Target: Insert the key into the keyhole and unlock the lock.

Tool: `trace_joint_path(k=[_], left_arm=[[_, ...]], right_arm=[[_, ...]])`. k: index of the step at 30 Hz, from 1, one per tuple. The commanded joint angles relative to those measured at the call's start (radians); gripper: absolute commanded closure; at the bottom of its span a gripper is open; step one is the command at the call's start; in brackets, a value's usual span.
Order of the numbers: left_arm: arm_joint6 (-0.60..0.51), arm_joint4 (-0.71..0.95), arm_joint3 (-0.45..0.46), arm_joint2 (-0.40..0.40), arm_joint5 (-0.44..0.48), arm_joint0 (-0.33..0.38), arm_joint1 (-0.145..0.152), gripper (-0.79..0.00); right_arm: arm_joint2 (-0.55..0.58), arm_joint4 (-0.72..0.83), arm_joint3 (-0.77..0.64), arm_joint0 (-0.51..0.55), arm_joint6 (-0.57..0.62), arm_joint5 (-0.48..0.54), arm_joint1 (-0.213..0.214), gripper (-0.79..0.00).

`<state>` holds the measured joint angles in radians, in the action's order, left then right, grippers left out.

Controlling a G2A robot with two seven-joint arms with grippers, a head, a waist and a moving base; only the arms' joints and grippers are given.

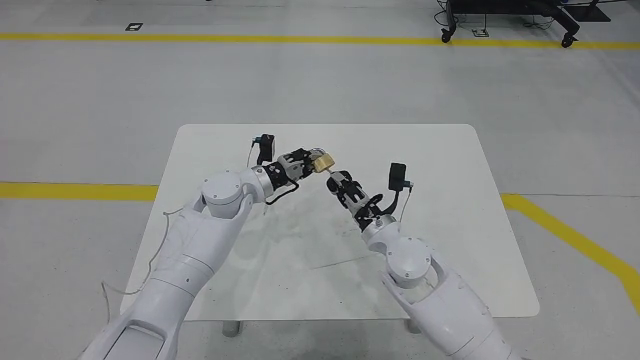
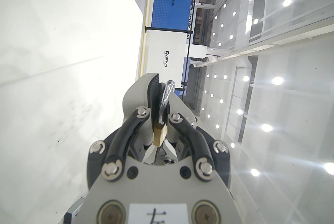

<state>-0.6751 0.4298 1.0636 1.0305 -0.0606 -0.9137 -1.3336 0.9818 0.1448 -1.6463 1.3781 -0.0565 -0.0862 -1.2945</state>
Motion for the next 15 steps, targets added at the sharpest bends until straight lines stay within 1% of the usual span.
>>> trace_joint_path(k=[1, 15], left_arm=[[0.000, -0.001, -0.001, 0.000, 0.000, 0.001, -0.001, 0.000], [-0.006, -0.005, -0.010, -0.002, -0.002, 0.006, -0.006, 0.000]], right_arm=[[-0.001, -0.002, 0.002, -0.001, 0.002, 0.000, -0.002, 0.000], [-0.008, -0.019, 0.016, -0.012, 0.006, -0.008, -0.019, 0.000]])
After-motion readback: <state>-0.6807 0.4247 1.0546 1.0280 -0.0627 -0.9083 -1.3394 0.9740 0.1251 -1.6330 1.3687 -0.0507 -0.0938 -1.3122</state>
